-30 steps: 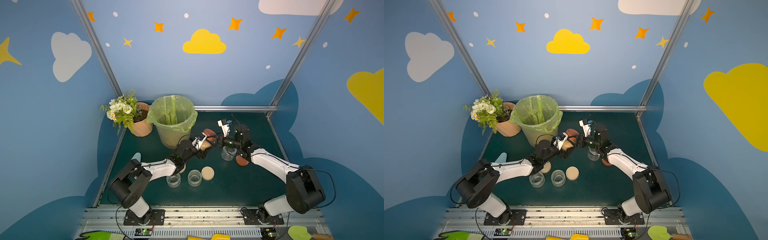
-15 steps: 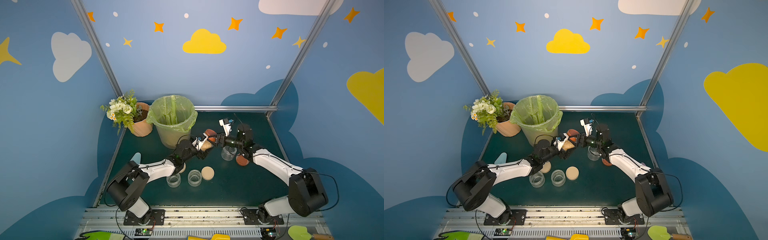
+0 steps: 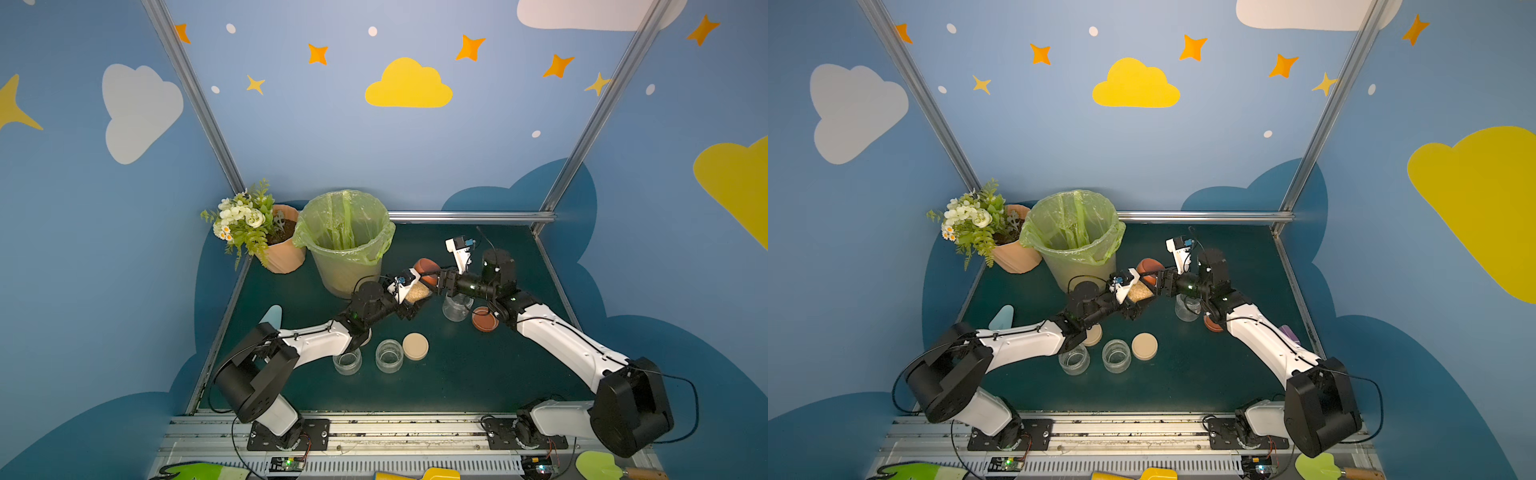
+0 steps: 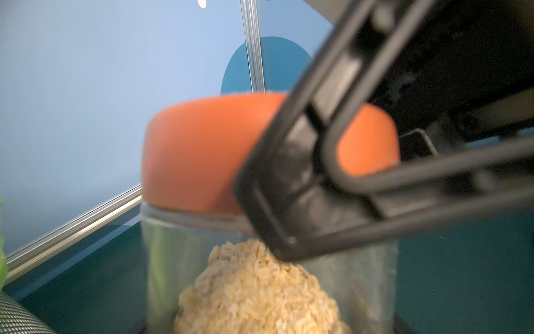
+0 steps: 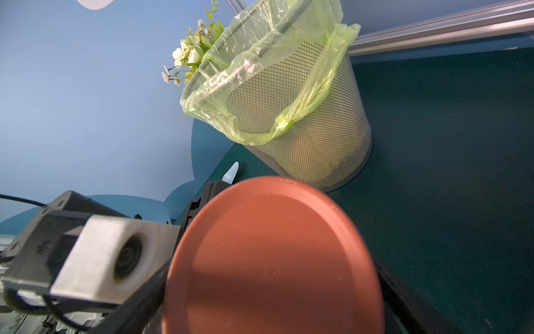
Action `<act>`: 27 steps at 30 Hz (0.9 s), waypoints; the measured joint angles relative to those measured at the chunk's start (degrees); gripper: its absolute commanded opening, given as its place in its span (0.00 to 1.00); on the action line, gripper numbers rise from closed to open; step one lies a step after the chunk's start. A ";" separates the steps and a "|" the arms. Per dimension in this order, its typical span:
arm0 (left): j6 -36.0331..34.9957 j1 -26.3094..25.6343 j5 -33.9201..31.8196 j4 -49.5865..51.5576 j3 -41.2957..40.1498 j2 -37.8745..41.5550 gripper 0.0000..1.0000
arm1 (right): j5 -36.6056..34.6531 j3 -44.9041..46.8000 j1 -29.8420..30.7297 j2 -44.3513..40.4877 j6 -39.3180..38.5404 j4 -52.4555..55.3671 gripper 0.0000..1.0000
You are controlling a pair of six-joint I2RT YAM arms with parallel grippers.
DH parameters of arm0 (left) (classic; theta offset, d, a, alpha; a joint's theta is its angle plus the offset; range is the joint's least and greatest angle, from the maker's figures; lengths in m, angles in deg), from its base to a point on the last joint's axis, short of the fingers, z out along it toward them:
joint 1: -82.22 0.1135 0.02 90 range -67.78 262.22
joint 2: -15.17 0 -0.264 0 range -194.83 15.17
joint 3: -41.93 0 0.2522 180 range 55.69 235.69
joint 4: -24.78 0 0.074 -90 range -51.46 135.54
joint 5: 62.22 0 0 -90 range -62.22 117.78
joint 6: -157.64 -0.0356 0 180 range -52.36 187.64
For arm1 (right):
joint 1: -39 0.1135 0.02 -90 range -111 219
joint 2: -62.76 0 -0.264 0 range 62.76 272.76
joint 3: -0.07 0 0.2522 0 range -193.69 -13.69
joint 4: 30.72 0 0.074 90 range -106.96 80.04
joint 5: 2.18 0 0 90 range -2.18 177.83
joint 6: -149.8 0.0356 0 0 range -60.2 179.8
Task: Empty expired oatmeal from jars
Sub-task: Unscrew the lid from the jar.
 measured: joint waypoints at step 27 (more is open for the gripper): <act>-1.40 -0.15 1.60 -4.98 -2.36 1.25 0.03 | 3.23 -8.72 -0.17 -0.72 -4.33 16.83 0.90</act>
